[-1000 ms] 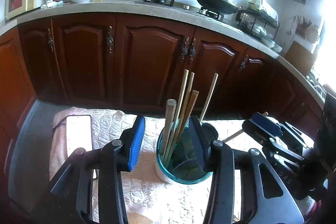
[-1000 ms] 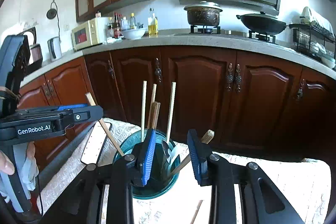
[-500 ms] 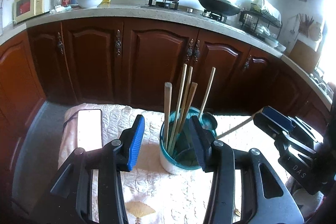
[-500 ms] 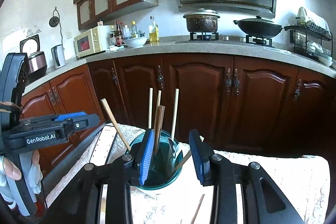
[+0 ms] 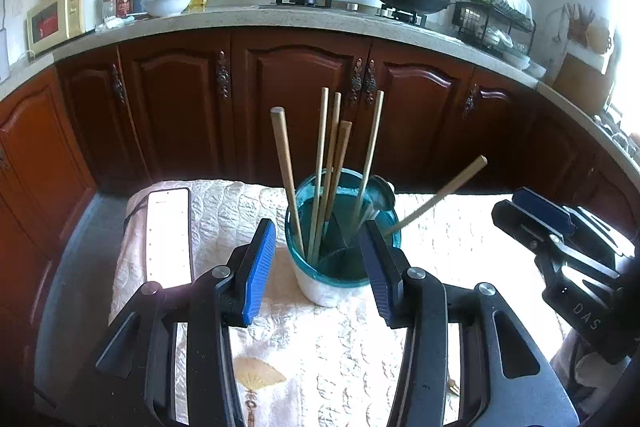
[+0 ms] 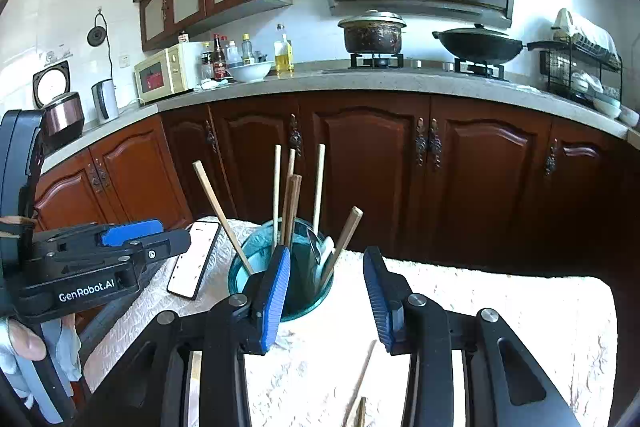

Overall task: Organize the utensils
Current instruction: 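Withdraw both tools from the cup toward the fork and chopstick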

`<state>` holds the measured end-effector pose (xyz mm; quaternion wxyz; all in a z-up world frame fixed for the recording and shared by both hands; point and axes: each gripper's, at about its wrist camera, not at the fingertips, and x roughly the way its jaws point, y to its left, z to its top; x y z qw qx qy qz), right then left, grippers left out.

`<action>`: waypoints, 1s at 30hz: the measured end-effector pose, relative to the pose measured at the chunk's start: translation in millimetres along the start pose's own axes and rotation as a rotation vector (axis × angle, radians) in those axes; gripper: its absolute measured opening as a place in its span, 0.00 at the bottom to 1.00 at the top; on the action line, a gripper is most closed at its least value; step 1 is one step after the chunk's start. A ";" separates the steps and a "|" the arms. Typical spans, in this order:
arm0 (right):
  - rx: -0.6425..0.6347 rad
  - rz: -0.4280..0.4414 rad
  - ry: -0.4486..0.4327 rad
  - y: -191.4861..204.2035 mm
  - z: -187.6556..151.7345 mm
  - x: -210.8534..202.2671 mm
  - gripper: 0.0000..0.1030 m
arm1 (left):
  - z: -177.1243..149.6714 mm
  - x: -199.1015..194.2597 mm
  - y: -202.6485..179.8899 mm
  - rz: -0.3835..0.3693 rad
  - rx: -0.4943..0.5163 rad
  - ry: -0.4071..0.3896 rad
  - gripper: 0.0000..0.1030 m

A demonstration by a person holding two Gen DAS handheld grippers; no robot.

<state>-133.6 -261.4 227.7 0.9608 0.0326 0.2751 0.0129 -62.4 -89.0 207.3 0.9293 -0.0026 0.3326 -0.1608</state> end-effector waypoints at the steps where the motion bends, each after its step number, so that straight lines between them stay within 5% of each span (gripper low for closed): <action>1: 0.000 -0.004 0.003 -1.3 -1.8 -2.2 0.35 | -1.9 -0.5 -2.1 0.004 0.005 -0.002 0.42; 30: 0.060 -0.082 0.134 -33.8 -48.8 -16.8 0.40 | -40.6 9.6 -42.1 0.021 0.080 0.053 0.42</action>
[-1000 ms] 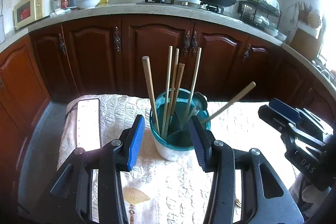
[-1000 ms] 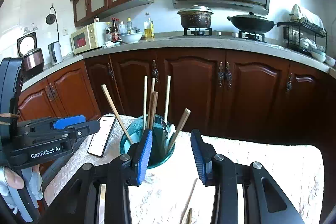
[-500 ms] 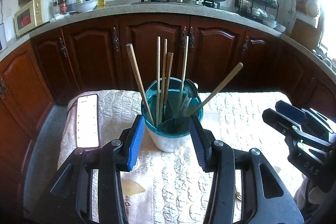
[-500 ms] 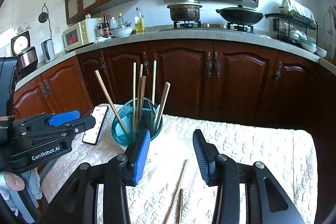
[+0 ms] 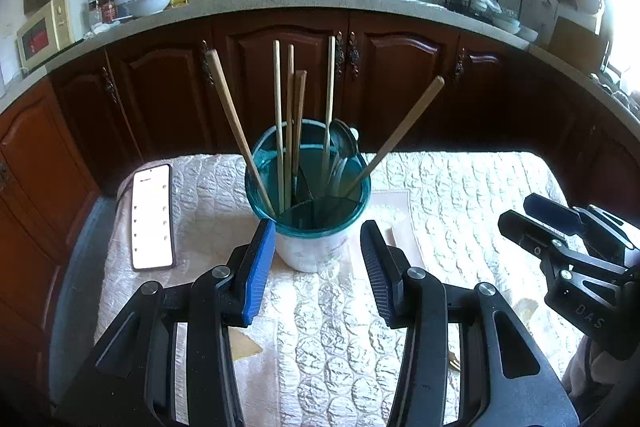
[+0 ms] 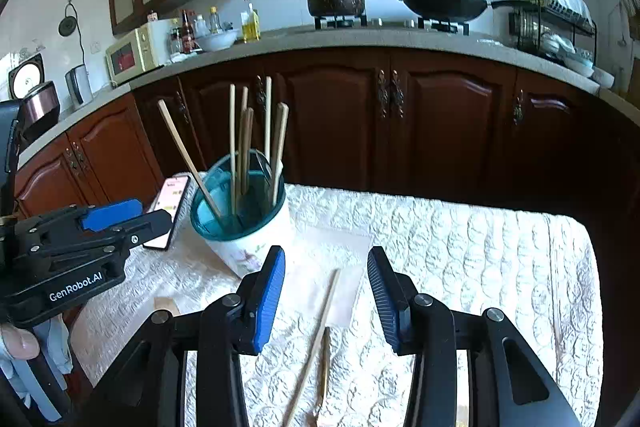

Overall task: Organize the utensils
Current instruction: 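Withdraw both tools from the cup toward the fork and chopstick, then grasp the wooden chopstick with the left gripper while the right gripper grasps the metal fork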

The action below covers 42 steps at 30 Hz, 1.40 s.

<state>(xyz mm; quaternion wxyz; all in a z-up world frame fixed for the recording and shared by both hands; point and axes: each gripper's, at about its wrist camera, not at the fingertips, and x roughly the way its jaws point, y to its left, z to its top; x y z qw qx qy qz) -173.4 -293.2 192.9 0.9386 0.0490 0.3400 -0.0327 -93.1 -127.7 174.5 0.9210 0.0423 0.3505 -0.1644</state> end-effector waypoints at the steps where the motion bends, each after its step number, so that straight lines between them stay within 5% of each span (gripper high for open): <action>1: 0.001 -0.002 0.010 -1.8 -2.4 2.3 0.40 | -1.3 1.4 -1.1 -0.002 0.002 0.006 0.42; 10: 0.079 0.071 0.192 -25.6 -39.6 50.4 0.39 | -22.2 27.0 -1.1 -0.085 0.004 0.110 0.42; 14: 0.131 0.107 0.318 -37.5 -62.4 87.5 0.26 | -33.1 39.7 1.5 -0.098 -0.008 0.154 0.42; 23: 0.110 0.145 0.471 -29.6 -85.5 134.3 0.22 | -42.5 55.3 5.7 -0.096 -0.026 0.204 0.42; 26: 0.129 0.140 0.478 -33.7 -87.4 137.1 0.07 | -43.7 60.6 -0.2 -0.111 -0.015 0.220 0.42; 39: 0.269 0.087 0.472 -102.1 -95.1 103.1 0.08 | -36.1 118.2 -58.4 -0.229 -0.030 0.299 0.42; 42: 0.294 0.099 0.458 -111.8 -91.6 102.1 0.22 | -31.8 136.4 -69.5 -0.218 -0.037 0.305 0.42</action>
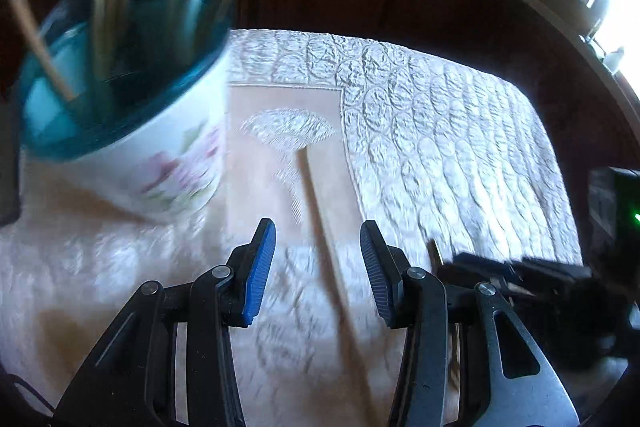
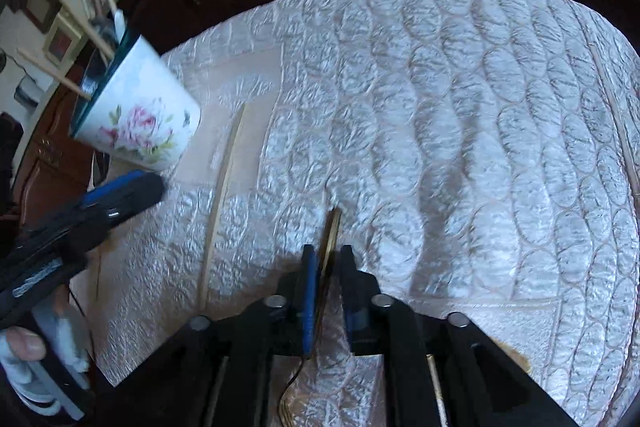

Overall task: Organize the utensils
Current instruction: 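Grasp the wooden chopstick with the left gripper while the right gripper grasps the metal fork, then lift the chopstick and fork and carry both over the floral cup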

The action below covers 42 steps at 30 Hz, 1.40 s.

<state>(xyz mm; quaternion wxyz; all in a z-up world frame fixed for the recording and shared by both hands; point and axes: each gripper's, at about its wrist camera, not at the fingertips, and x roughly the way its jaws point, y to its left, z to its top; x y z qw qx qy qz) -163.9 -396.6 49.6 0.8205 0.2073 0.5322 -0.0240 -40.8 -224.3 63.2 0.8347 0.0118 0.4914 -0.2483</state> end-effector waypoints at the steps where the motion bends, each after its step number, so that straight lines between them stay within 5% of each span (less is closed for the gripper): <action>1: 0.007 0.012 0.000 -2.7 1.5 -0.7 0.23 | 3.2 5.9 -2.0 0.004 -0.003 0.001 0.42; 4: 0.008 0.017 0.005 -9.6 6.6 -3.1 0.23 | 10.7 26.8 -6.3 0.023 -0.014 0.017 0.38; 8: -0.014 0.012 0.018 -6.6 15.4 7.5 0.23 | 11.1 49.5 -6.5 0.044 -0.011 0.067 0.07; 10: -0.034 0.004 0.024 -3.6 15.1 10.2 0.23 | 6.9 47.4 -1.9 0.014 -0.020 0.064 0.07; 12: -0.046 -0.006 0.023 -0.1 15.9 11.9 0.08 | 0.6 43.0 3.1 0.001 -0.017 0.074 0.06; 23: -0.115 0.034 0.094 12.4 -24.5 3.7 0.06 | -56.8 -7.7 31.6 -0.055 -0.008 0.164 0.04; 31: -0.154 -0.023 0.106 30.0 -21.5 11.6 0.12 | -45.5 6.3 16.1 0.012 0.061 0.153 0.23; 33: -0.165 -0.031 0.099 37.3 -20.6 16.4 0.08 | -43.5 8.3 16.2 0.016 0.076 0.145 0.21; 35: -0.179 -0.032 0.090 43.9 -21.8 15.0 0.06 | -41.4 5.7 20.7 0.006 0.067 0.146 0.04; 42: -0.196 0.049 -0.026 63.2 -14.4 -29.9 0.06 | -32.6 -71.2 44.3 -0.104 0.043 0.015 0.04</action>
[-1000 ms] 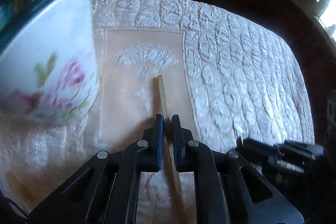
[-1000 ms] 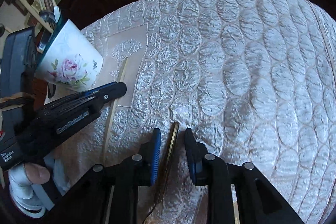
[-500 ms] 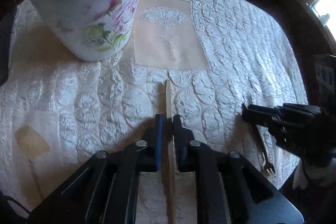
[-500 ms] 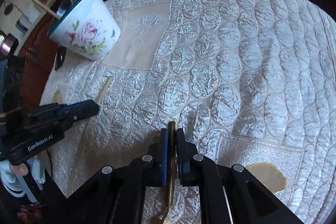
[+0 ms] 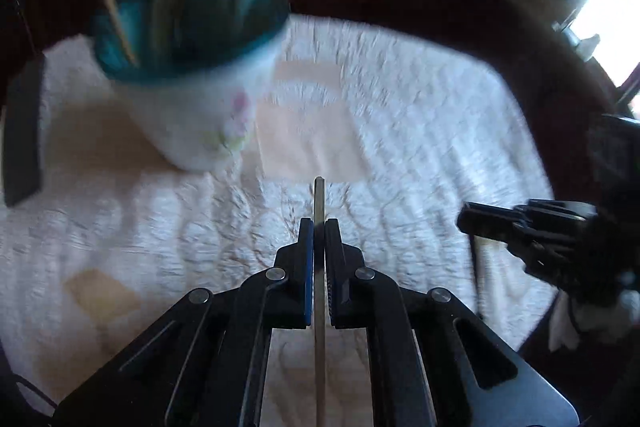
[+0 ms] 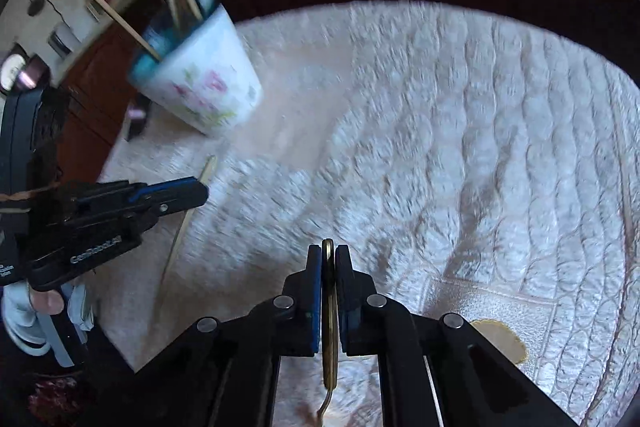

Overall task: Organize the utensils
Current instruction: 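Lift the chopstick and fork and carry both over the floral cup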

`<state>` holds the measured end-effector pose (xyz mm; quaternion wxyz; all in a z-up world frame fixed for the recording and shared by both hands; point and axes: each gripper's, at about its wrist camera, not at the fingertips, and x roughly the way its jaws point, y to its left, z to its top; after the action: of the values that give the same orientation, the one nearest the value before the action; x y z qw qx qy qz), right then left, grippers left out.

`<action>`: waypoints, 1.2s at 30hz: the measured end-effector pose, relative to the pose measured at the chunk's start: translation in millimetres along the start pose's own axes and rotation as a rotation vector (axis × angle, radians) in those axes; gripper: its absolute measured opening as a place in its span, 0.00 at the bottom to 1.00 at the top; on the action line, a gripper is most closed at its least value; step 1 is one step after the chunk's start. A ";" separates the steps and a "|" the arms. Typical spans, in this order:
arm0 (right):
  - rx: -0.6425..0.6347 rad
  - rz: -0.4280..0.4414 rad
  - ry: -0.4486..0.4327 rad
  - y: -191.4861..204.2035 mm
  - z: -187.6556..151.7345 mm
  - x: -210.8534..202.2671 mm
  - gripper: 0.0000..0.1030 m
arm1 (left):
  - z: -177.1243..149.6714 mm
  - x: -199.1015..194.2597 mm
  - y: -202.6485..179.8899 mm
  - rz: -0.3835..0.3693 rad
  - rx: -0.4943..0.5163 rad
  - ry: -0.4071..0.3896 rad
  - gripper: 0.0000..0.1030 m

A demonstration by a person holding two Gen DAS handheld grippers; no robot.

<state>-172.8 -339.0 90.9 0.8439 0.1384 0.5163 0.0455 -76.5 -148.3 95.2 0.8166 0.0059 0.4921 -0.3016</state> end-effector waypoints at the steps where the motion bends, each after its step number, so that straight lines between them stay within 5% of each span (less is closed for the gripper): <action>1: -0.004 0.012 -0.023 3.8 2.3 -7.6 0.06 | 0.3 -15.1 3.1 -0.013 0.000 -0.022 0.04; 16: -0.136 0.090 -0.242 65.0 41.9 -75.6 0.05 | 9.8 -160.7 35.5 0.006 -0.022 -0.293 0.04; 36: -0.191 0.133 -0.374 115.4 94.1 -116.1 0.05 | 79.4 -236.7 40.3 0.096 -0.025 -0.539 0.04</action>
<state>-135.7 -271.6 263.4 0.9295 0.0978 0.3337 0.1230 -71.9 -24.4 315.6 0.9315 -0.0614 0.2599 -0.2469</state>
